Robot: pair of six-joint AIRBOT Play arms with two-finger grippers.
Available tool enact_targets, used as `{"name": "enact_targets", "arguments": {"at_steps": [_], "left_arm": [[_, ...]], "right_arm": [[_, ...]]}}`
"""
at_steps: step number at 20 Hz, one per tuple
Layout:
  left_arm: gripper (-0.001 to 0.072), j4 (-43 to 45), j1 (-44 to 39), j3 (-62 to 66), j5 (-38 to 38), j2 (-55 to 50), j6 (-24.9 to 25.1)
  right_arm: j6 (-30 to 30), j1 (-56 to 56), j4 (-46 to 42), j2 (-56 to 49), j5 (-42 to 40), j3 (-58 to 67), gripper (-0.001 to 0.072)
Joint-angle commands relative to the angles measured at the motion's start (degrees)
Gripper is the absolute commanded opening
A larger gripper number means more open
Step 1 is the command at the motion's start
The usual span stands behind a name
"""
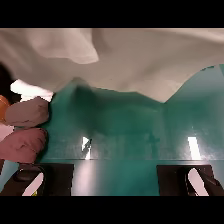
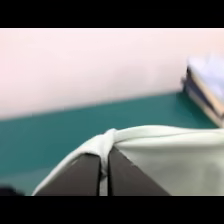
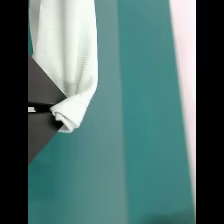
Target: Fold the shirts.
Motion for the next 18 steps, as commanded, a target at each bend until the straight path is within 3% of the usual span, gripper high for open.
{"name": "enact_targets", "arguments": {"at_steps": [1,5,9,14,18], "left_arm": [[0.0027,1.4,0.0,13.1,-2.7,0.7,-3.7],[0.0027,4.7,0.0,12.1,-6.5,-0.7,-3.9],[0.0029,5.5,0.0,1.1,-13.9,-7.5,-4.7],[0.0030,4.9,0.0,-18.0,-13.6,-20.0,-4.6],[0.0029,2.6,0.0,-27.7,-4.3,-32.5,-3.7]], "right_arm": [[2.2,-2.7,-6.5,1.4,6.8,13.2,0.0013],[4.0,1.8,-14.2,-2.8,12.9,22.3,0.0013],[6.8,9.9,-15.0,-12.4,19.4,24.1,0.0012],[9.0,19.5,-28.5,-24.7,21.7,10.1,0.0013],[9.0,21.3,-29.3,-36.2,15.7,-2.1,0.0013]]}}
